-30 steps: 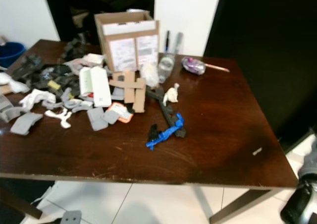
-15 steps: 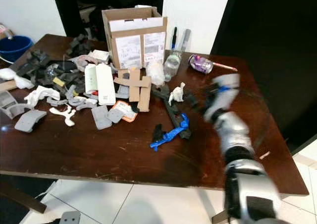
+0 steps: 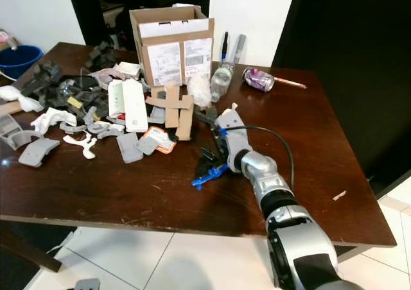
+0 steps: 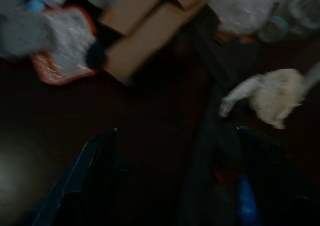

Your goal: Picking trash to rubbish bin

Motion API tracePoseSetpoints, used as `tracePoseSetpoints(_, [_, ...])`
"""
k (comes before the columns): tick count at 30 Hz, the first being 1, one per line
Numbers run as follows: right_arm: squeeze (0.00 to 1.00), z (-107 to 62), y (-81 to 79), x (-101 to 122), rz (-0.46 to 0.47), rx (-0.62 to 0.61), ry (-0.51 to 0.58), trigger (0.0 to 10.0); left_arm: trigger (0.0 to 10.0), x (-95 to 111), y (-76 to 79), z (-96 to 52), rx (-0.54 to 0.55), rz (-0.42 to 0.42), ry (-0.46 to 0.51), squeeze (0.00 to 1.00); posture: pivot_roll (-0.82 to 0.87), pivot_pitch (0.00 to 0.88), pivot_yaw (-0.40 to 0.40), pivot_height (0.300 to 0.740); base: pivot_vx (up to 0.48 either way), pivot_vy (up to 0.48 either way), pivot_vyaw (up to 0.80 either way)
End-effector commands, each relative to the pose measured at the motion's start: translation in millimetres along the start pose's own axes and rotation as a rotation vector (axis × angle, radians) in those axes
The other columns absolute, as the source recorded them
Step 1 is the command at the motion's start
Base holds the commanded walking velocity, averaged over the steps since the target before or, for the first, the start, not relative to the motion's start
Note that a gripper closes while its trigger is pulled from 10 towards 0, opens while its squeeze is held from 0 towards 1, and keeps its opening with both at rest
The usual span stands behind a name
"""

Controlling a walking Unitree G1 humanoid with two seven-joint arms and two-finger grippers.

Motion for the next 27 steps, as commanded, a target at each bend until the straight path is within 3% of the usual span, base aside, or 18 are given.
tracePoseSetpoints(1, [0.00, -2.0, 4.4, -13.0, -0.033, -0.032, -0.059, 10.0, 10.0, -21.8, 10.5, -2.5, -0.032, 0.000, -0.068, 0.00, 0.16, 0.133, -0.107, 0.740, 0.000, 0.000, 0.00])
tracePoseSetpoints(3, [0.00, -3.2, 9.5, -16.8, -0.081, -0.067, -0.085, 10.0, 10.0, -21.1, 10.8, -2.3, -0.033, 0.000, -0.065, 0.00, 0.16, 0.132, -0.109, 0.740, 0.000, 0.000, 0.00])
tracePoseSetpoints(10, [0.00, -9.9, 17.4, -40.8, -0.074, -0.091, -0.219, 10.0, 10.0, -19.3, 11.8, -1.9, -0.035, 0.002, -0.062, 0.00, 0.15, 0.127, -0.110, 0.740, 0.000, 0.000, 0.00])
tracePoseSetpoints(14, [0.00, -13.7, 17.5, -55.7, 0.030, -0.112, -0.281, 10.0, 10.0, -19.0, 12.2, -1.7, -0.036, 0.005, -0.063, 0.00, 0.15, 0.119, -0.111, 0.740, 0.000, 0.000, 0.00])
tracePoseSetpoints(17, [0.00, -11.9, 3.7, -61.8, 0.148, -0.070, -0.296, 10.0, 10.0, -18.4, 12.4, -1.6, -0.036, 0.007, -0.062, 0.00, 0.15, 0.116, -0.115, 0.740, 0.000, 0.000, 0.00])
tracePoseSetpoints(23, [0.00, -8.9, -7.0, -62.4, 0.241, -0.054, -0.294, 10.0, 10.0, -16.8, 13.1, -1.2, -0.036, 0.007, -0.058, 0.00, 0.15, 0.114, -0.117, 0.740, 0.000, 0.000, 0.00])
tracePoseSetpoints(24, [0.00, -9.0, -9.7, -64.9, 0.270, -0.057, -0.302, 7.1, 10.0, -16.0, 13.8, -1.0, -0.037, 0.007, -0.056, 0.00, 0.15, 0.112, -0.117, 0.740, 0.000, 0.000, 0.00])
tracePoseSetpoints(25, [0.00, -9.3, -11.2, -67.2, 0.287, -0.060, -0.308, 2.9, 10.0, -15.3, 14.5, -0.8, -0.038, 0.006, -0.055, 0.00, 0.15, 0.112, -0.117, 0.740, 0.000, 0.000, 0.00])
tracePoseSetpoints(26, [0.00, -9.9, -12.3, -69.5, 0.305, -0.062, -0.314, 0.0, 10.0, -14.9, 15.1, -0.6, -0.039, 0.006, -0.054, 0.00, 0.15, 0.112, -0.117, 0.740, 0.000, 0.000, 0.00])
tracePoseSetpoints(27, [0.00, -10.7, -12.4, -71.4, 0.320, -0.066, -0.318, 0.0, 10.0, -14.8, 15.8, -0.6, -0.041, 0.006, -0.054, 0.00, 0.15, 0.113, -0.115, 0.740, 0.000, 0.000, 0.00])
Point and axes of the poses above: a point about 5 cm out from each wrist's last joint towards the gripper, its own z axis pointing out of the wrist towards the gripper, its own x axis along the axis of the wrist's last joint, y = z × x, the point moved 6 cm from there along z, pointing out of the wrist towards the gripper, and after that the axes turned 2 degrees about z, right-handed, at the moved point
